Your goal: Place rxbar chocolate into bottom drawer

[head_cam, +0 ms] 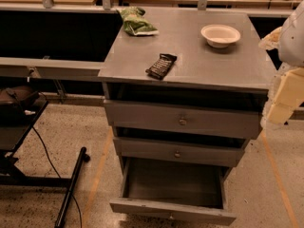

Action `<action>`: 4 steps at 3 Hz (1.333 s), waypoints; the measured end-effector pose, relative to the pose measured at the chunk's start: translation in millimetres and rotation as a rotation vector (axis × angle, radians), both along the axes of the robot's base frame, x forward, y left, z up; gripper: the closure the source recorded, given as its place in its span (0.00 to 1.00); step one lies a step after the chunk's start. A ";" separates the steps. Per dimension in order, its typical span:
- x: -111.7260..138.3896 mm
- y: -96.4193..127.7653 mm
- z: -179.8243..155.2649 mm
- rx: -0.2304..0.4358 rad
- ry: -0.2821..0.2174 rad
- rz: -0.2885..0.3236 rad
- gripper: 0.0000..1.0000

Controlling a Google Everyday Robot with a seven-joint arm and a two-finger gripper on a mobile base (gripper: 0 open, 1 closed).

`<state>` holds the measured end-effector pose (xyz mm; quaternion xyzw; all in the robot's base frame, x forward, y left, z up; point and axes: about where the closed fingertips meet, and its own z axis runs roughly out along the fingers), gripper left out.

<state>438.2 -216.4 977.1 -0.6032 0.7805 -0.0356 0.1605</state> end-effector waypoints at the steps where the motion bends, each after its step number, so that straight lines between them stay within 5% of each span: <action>1: 0.0 0.0 0.0 0.000 0.000 0.000 0.00; 2: 39.5 24.4 -11.4 0.043 -0.011 0.064 0.00; 4: 179.4 129.0 -30.9 0.193 -0.095 0.227 0.00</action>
Offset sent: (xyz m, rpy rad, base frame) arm 0.1046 0.0634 -0.0332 0.1154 -0.0126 0.1709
